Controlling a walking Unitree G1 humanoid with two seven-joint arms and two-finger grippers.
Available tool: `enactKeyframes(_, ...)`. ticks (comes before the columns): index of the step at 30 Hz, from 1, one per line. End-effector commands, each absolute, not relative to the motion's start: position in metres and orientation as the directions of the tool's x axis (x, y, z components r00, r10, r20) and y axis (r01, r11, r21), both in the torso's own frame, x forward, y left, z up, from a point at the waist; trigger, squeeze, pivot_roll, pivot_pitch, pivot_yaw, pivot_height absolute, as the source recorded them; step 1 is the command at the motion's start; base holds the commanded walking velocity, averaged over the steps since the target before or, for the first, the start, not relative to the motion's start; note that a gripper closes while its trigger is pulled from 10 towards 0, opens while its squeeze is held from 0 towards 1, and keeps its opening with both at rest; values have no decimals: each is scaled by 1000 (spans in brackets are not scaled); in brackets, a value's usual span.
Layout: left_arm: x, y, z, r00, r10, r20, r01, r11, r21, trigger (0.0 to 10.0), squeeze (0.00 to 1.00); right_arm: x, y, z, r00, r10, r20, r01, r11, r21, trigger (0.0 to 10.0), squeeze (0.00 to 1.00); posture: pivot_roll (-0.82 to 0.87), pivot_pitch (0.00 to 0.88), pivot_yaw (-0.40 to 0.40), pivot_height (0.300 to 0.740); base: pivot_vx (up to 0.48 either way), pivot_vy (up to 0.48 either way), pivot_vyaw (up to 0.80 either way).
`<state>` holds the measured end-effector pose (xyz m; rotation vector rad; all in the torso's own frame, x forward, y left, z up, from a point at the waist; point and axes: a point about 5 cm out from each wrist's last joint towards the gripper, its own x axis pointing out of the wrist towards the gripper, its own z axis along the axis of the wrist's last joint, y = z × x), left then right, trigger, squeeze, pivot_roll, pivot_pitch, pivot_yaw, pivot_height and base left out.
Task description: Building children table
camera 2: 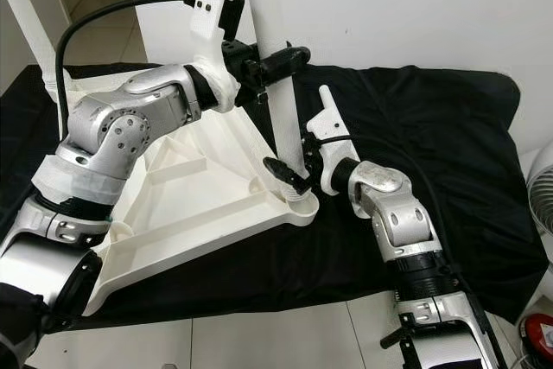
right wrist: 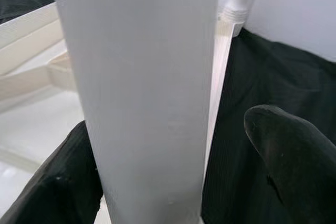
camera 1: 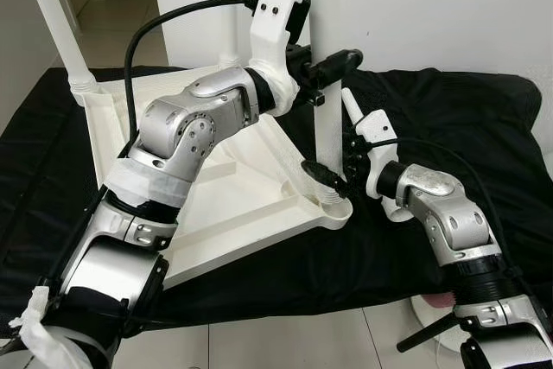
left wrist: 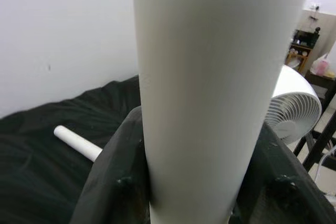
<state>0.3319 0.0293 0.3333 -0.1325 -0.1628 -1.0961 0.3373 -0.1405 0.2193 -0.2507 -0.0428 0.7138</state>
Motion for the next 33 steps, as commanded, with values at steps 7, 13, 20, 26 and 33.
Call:
enactKeyframes(7,346,43,366,575,-761,301,812,574,-101,10000,0,353,-135,235,862,498,98,-475,859,-190,10000,1000,21,0,-45,740,0,0,0)
enactKeyframes(13,347,51,371,616,-716,329,780,612,-130,10000,0,355,-124,234,885,447,131,-424,890,-170,10000,0,17,0,-42,740,0,0,0)
enactKeyframes(20,340,38,371,629,-692,354,769,620,-154,10000,0,352,-105,226,910,377,171,-349,921,-172,10000,0,14,15,-31,740,0,0,0)
enactKeyframes(26,335,24,367,620,-705,344,775,619,-127,10000,0,354,-92,223,927,335,169,-296,929,-223,10000,0,12,15,-26,740,0,0,0)
enactKeyframes(33,330,12,364,609,-720,334,782,615,-99,10000,0,357,-85,228,941,291,174,-236,931,-277,10000,0,15,11,-33,740,0,0,0)
